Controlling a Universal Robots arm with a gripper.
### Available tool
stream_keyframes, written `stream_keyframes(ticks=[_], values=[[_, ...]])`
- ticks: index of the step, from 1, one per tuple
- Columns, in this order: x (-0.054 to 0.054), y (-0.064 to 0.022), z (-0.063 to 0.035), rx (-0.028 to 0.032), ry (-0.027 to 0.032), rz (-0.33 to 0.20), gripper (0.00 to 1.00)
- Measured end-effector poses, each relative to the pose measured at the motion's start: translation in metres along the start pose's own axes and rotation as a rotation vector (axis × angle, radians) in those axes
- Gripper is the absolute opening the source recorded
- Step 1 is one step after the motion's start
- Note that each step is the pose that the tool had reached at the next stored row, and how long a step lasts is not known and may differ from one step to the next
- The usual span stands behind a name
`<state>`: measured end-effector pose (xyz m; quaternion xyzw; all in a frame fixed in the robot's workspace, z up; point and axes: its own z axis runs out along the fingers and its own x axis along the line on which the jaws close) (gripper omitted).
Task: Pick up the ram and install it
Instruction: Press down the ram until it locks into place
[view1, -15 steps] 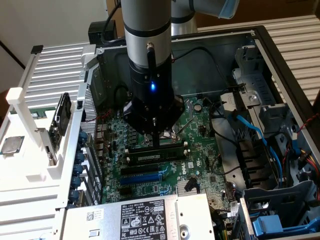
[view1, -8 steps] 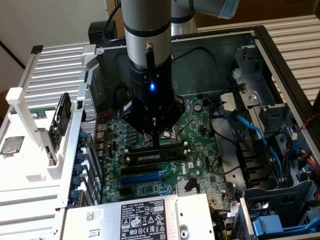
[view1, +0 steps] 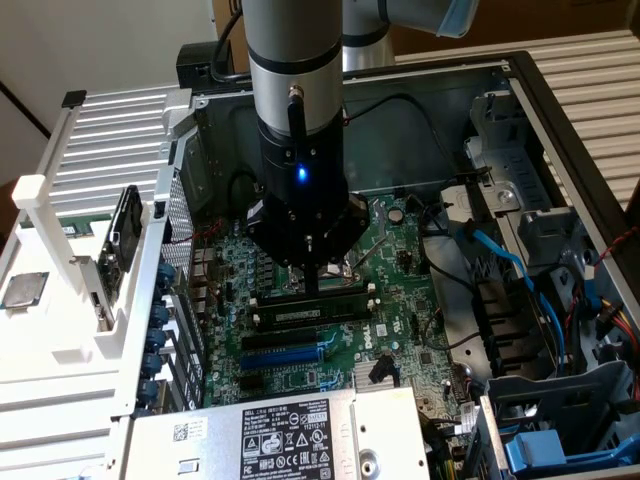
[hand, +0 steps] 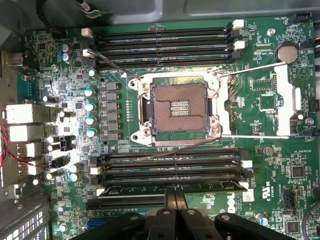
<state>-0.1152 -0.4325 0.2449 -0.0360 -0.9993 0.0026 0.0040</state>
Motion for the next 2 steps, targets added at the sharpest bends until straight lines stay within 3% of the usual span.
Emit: stream_keyframes(ticks=[2], values=[[0.0000,0.0000,0.0000,0.0000,0.0000,0.000,0.10]])
